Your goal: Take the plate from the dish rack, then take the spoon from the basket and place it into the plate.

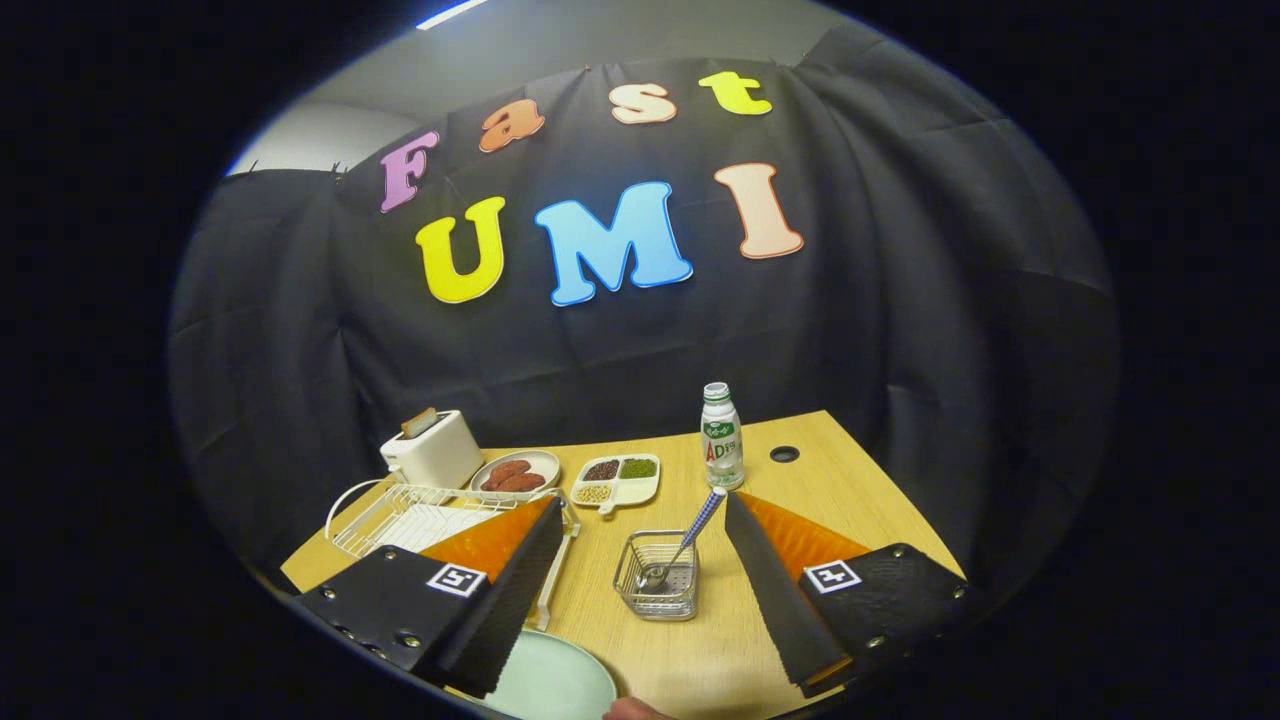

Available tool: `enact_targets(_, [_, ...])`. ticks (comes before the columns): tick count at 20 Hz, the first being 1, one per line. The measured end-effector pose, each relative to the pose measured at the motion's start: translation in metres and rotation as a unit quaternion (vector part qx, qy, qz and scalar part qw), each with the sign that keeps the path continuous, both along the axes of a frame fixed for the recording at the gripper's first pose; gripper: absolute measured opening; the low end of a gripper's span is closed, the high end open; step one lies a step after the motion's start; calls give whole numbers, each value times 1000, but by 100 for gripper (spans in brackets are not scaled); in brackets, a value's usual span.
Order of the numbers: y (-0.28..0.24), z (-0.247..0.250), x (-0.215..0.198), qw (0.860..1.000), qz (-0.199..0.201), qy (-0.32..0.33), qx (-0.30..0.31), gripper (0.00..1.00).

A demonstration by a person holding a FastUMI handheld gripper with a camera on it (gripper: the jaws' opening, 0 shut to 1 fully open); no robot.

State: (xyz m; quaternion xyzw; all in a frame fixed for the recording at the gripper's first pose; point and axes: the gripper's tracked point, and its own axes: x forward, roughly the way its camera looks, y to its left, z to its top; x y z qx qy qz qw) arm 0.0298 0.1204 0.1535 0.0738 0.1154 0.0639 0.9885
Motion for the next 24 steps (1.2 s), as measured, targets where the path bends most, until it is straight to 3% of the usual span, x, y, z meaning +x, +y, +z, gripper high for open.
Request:
enact_targets(7, [-30,-35,59,999,-33,-15,13,100])
enact_targets(12, [-37,-61,100,999,-34,-28,1,100])
enact_targets(15, [-39,-71,120,998,-37,-40,-17,93])
enact_targets(16, [-38,-76,123,999,-36,-37,-17,84])
enact_targets(19, [-34,-93,135,999,-28,-22,-15,83])
enact_targets(20, [-31,-96,138,999,-23,-21,-12,71])
enact_targets(23, [-25,-101,141,1000,-8,-18,-19,69])
enact_targets(24, [-19,-100,140,1000,-1,-21,-17,30])
